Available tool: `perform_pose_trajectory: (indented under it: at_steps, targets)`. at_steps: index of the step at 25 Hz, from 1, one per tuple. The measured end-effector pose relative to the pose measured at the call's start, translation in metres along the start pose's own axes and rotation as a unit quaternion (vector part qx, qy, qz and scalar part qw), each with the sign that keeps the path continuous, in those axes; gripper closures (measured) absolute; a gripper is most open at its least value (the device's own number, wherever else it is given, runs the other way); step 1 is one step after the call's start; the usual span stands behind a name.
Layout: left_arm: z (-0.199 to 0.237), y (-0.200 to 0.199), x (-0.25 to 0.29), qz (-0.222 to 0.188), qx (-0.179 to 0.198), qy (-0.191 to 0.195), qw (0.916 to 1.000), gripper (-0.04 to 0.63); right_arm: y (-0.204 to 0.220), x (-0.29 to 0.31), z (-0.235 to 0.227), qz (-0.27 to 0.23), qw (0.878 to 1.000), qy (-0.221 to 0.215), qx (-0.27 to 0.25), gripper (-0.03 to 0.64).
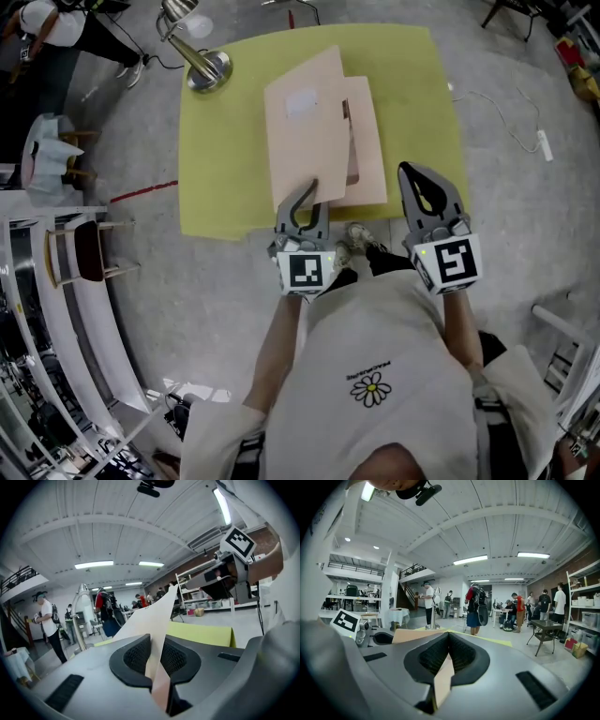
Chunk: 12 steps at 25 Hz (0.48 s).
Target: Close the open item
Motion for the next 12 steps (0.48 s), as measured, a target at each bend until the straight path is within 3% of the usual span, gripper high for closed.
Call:
perform_pose_trajectory:
  at_steps: [7, 12]
  targets:
    - [-0.034, 0.025, 0.016, 0.065, 0.027, 0.053, 0.9961, 0.545, -0.003, -0.006, -0.005, -0.005, 1.0, 0.012, -0.021, 0.604]
    - [-0.048, 0.034, 0.022, 0.11, 0.053, 0.088, 0.9886, 0.543, 0.005, -0.015, -0.014, 0.015, 0.999, 0.031, 0.013, 0.604]
Point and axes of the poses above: the fingertips, and each gripper's own axes: x forward along the fingers, z to its left, y out of its underside, the point moved 2 cm from there along -x, backward along the fingers, and after that the axes turned 5 degrees about -x, right-handed, at the moved point
